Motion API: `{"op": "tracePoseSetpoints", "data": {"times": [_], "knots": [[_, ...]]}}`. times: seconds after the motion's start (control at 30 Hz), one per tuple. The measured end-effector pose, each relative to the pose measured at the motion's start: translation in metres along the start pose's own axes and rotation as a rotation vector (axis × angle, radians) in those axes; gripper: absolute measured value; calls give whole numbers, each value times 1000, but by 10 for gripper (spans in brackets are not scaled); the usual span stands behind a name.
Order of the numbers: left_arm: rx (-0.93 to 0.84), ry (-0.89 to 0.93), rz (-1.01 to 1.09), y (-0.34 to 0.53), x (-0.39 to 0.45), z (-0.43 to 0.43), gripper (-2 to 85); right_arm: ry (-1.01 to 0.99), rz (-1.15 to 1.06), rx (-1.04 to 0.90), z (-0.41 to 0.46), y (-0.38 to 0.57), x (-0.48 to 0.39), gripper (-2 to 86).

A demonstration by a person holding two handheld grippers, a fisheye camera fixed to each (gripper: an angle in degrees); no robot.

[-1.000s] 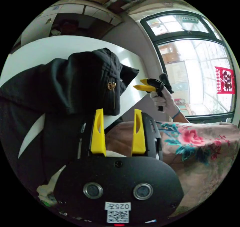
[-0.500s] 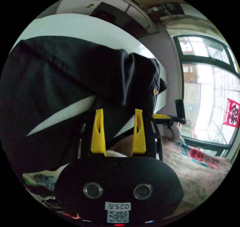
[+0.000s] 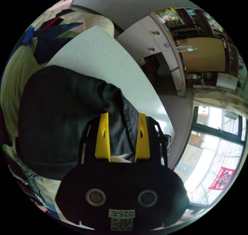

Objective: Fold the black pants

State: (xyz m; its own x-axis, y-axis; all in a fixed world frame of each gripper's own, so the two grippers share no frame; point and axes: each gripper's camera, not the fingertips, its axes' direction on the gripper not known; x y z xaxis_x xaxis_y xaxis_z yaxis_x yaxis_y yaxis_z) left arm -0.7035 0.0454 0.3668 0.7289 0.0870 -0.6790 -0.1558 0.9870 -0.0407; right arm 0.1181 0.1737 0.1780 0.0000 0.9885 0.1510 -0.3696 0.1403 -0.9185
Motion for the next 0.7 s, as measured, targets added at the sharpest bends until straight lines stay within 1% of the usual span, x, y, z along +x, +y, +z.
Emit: {"op": "tracePoseSetpoints", "data": {"times": [0.07, 0.13, 0.17, 0.23, 0.3, 0.33, 0.37, 0.4, 0.43, 0.5, 0.57, 0.63, 0.7], "knots": [[-91, -58, -3, -18, 4, 0, 126, 24, 6, -11, -4, -1, -6, 137], [-132, -130, 39, -23, 14, 1, 113, 14, 8, -24, -7, -1, -11, 126], [-159, -123, 91, -23, 21, 3, 101, -18, 17, -59, -8, -2, -11, 112], [-189, -71, 74, -23, 25, 3, 86, -101, 3, -79, -14, 1, -14, 63], [-146, -40, 77, -23, 32, -8, 75, -114, -10, -53, -26, 8, -21, 55], [-106, -77, 80, -24, 35, -15, 65, -96, -42, -46, -34, 14, -28, 52], [-116, -136, 84, -29, 36, -12, 56, -86, -67, -34, -44, 22, -33, 51], [-137, -154, 86, -33, 35, -8, 52, -96, -79, -27, -49, 26, -35, 51], [-191, -176, 70, -38, 30, 1, 37, -146, -104, -10, -60, 35, -38, 51], [-186, -212, 35, -41, 23, -5, 17, -259, -133, 51, -80, 50, -38, 50], [-203, -164, -13, -38, 12, -19, 15, -427, -137, 149, -109, 71, -31, 51], [-180, -107, -46, -29, 0, -38, 58, -474, -136, 207, -125, 84, -25, 51], [-107, -36, -83, -19, -16, -60, 84, -474, -145, 226, -134, 93, -21, 51]]}}
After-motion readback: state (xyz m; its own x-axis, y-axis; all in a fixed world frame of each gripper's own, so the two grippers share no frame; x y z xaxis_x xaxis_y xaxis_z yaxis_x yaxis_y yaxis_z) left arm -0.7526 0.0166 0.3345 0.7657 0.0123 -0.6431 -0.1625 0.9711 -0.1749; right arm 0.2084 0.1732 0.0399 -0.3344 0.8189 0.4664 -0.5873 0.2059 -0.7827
